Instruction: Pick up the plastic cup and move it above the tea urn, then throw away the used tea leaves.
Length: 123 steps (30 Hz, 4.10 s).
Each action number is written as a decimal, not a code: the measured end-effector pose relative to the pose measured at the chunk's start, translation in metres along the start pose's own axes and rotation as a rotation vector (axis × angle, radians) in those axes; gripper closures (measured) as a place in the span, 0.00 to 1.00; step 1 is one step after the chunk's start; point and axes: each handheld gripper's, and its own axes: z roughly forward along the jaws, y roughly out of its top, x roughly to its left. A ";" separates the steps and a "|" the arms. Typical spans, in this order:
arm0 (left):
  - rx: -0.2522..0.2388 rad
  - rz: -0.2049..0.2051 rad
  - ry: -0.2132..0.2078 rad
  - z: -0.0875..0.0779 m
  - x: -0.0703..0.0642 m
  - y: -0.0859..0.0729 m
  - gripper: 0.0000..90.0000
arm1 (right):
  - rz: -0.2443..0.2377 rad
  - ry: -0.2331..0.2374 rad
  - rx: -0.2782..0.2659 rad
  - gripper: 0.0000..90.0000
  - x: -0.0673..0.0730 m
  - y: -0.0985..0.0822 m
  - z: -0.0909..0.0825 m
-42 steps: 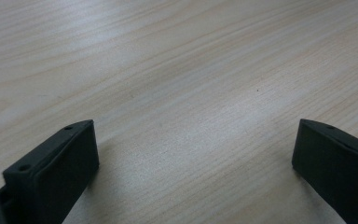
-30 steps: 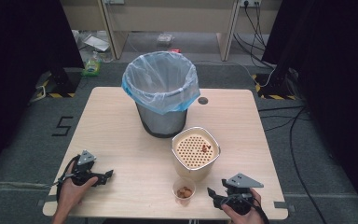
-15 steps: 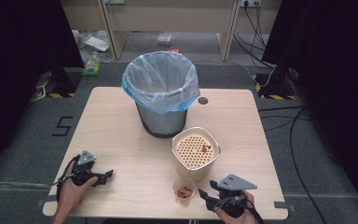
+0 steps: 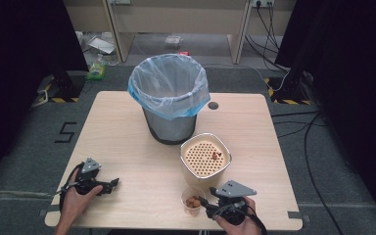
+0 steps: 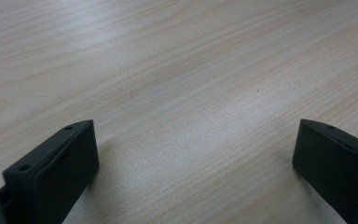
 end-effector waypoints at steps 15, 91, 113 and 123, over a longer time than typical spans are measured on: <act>-0.001 0.003 -0.004 0.000 0.000 0.000 0.00 | -0.004 0.043 0.062 0.78 -0.009 -0.021 0.011; -0.003 0.004 -0.006 0.003 0.003 0.003 0.00 | -0.271 -0.531 -0.166 0.97 -0.163 0.080 -0.015; -0.003 0.004 -0.006 0.003 0.003 0.003 0.00 | -0.500 -0.528 -0.384 0.97 -0.108 0.113 -0.002; -0.003 0.004 -0.005 0.003 0.003 0.003 0.00 | -0.784 -0.647 -0.434 0.97 -0.072 0.107 0.018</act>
